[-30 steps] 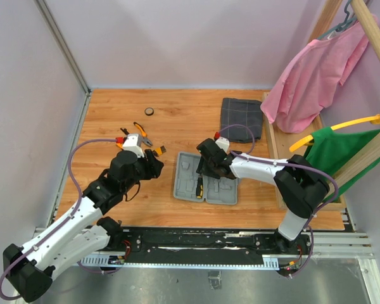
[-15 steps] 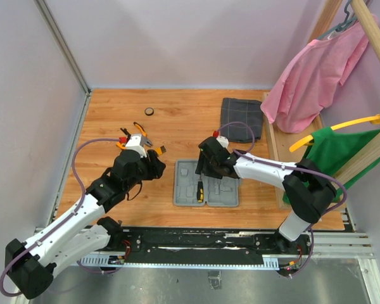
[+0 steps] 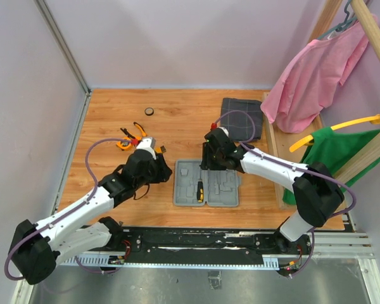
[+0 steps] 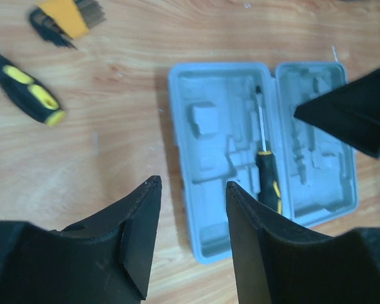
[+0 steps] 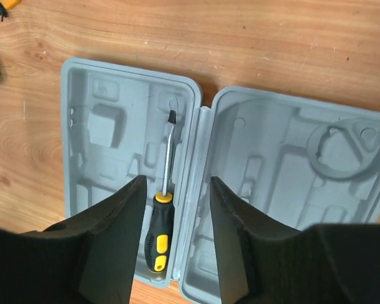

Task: Sort the tools into containers
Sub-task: Adjust the screwdriver in the storage box.

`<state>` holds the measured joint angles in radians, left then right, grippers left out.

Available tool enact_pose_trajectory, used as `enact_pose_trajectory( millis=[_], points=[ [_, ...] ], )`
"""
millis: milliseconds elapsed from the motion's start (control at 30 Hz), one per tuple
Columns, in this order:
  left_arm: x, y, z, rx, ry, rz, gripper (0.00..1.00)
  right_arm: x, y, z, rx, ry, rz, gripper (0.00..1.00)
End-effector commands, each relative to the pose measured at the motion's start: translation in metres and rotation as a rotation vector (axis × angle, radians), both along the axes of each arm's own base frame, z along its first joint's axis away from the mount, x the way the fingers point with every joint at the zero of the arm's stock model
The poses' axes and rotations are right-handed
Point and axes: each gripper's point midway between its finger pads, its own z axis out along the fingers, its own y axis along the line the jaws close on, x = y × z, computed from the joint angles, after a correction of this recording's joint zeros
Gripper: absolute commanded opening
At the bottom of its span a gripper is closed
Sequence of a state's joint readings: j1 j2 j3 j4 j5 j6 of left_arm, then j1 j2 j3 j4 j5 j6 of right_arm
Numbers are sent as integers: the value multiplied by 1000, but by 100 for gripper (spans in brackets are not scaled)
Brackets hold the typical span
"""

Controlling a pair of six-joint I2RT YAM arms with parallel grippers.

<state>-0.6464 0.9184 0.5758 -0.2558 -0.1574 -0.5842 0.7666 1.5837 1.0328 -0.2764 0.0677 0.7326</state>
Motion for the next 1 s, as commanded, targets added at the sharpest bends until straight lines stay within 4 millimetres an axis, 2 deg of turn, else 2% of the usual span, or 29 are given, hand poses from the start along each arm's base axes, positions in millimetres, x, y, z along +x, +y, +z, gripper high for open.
enact_pose_trajectory(
  millis=[0, 167, 267, 467, 633, 967],
  points=[
    [-11, -33, 1, -72, 2, -18, 49, 8, -3, 10, -42, -24, 83, 43],
    [-31, -73, -13, -147, 73, 11, 45, 11, 2, 8, -46, 2, 74, 39],
    [-38, -89, -26, -153, 114, 37, 44, 10, 1, 7, -63, 31, 57, 37],
    [-53, -123, -42, -136, 146, -38, 44, 3, 12, 4, -51, 99, 108, 33],
    [-51, -135, -53, -109, 150, -50, 45, 3, 12, -1, -75, 131, 106, 29],
    [-43, -144, -69, -44, 159, -42, 43, 1, 13, -11, -98, 168, 119, 20]
  ],
)
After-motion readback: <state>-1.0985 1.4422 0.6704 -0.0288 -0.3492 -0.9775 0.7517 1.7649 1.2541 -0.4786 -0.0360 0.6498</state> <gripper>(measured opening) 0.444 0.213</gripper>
